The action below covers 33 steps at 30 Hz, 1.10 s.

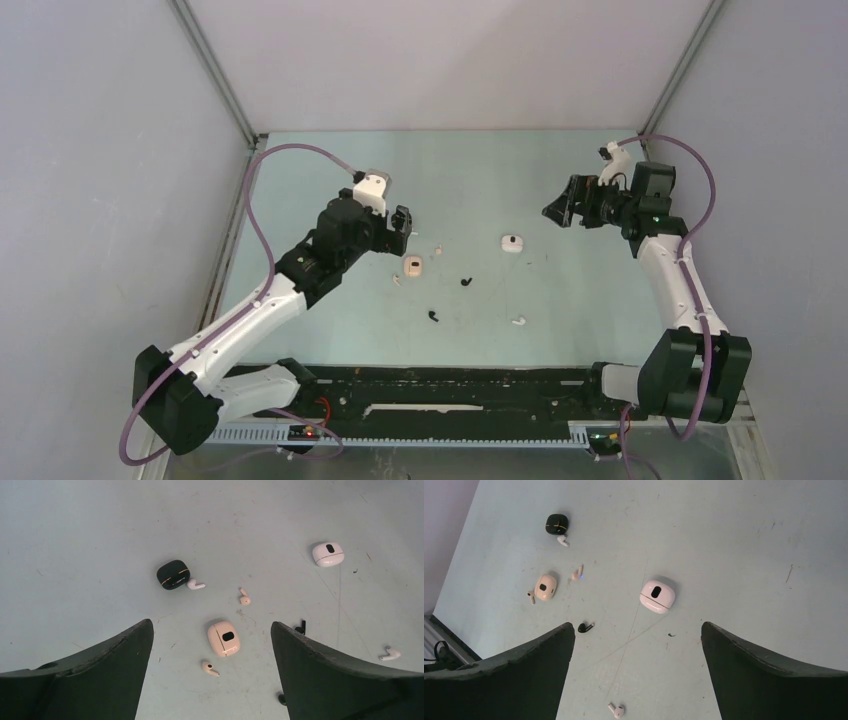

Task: Insert the wireless bluetooth earbuds into the charging case
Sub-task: Pick up the charging case at the center of the board.

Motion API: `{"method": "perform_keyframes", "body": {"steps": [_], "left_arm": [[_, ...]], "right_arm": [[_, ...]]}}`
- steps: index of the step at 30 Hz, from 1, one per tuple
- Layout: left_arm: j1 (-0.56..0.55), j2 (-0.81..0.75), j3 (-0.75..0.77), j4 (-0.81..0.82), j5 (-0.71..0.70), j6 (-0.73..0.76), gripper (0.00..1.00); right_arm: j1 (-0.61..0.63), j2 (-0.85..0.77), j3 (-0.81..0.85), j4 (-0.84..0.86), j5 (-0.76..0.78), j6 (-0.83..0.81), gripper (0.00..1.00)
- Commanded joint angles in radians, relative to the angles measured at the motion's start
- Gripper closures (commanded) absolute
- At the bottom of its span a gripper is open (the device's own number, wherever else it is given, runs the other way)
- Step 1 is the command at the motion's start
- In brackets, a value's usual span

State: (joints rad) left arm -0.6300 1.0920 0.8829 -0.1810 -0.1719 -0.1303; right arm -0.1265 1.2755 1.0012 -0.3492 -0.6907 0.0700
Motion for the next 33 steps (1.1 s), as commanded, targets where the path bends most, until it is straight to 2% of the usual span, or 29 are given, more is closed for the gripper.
{"method": "perform_keyframes", "body": {"steps": [1, 2, 4, 7, 11, 14, 17, 19, 21, 24, 28, 33], "left_arm": [[-0.005, -0.020, 0.038, 0.021, 0.007, 0.015, 0.06], [-0.007, -0.022, 0.038, 0.023, 0.008, 0.017, 0.06], [-0.012, -0.027, 0.032, 0.028, 0.009, 0.027, 0.09], [-0.020, -0.027, 0.030, 0.030, 0.019, 0.038, 0.11], [-0.030, -0.011, 0.033, 0.021, 0.054, 0.043, 0.11], [-0.043, 0.012, 0.047, -0.010, 0.063, 0.050, 0.11], [-0.061, 0.059, 0.073, -0.046, 0.081, 0.046, 0.16], [-0.068, 0.097, 0.099, -0.075, 0.104, 0.009, 0.22], [-0.075, 0.143, 0.137, -0.125, 0.141, 0.005, 0.24], [-0.086, 0.178, 0.160, -0.164, 0.163, 0.010, 0.23], [-0.097, 0.175, 0.162, -0.173, 0.199, 0.016, 0.22], [-0.099, 0.174, 0.164, -0.192, 0.183, -0.007, 0.21]], "right_arm": [[-0.002, -0.012, 0.043, 0.029, 0.040, 0.032, 0.00], [-0.008, -0.015, 0.043, 0.036, 0.058, 0.046, 0.00], [-0.053, -0.012, 0.043, 0.043, 0.090, 0.175, 0.00], [-0.156, 0.027, 0.014, 0.092, -0.064, 0.267, 0.00], [-0.204, 0.028, -0.027, 0.087, -0.278, 0.076, 0.00], [-0.169, -0.017, -0.033, 0.055, -0.330, -0.044, 0.00], [-0.061, -0.064, -0.033, -0.012, -0.269, -0.192, 0.02], [0.029, -0.086, -0.033, -0.062, -0.203, -0.292, 0.07], [0.134, -0.089, -0.033, -0.113, -0.122, -0.389, 0.11], [0.256, -0.065, -0.037, -0.162, 0.001, -0.500, 0.26], [0.286, 0.001, -0.039, -0.109, 0.074, -0.527, 0.33], [0.395, 0.132, 0.018, -0.094, 0.310, -0.512, 0.47]]}}
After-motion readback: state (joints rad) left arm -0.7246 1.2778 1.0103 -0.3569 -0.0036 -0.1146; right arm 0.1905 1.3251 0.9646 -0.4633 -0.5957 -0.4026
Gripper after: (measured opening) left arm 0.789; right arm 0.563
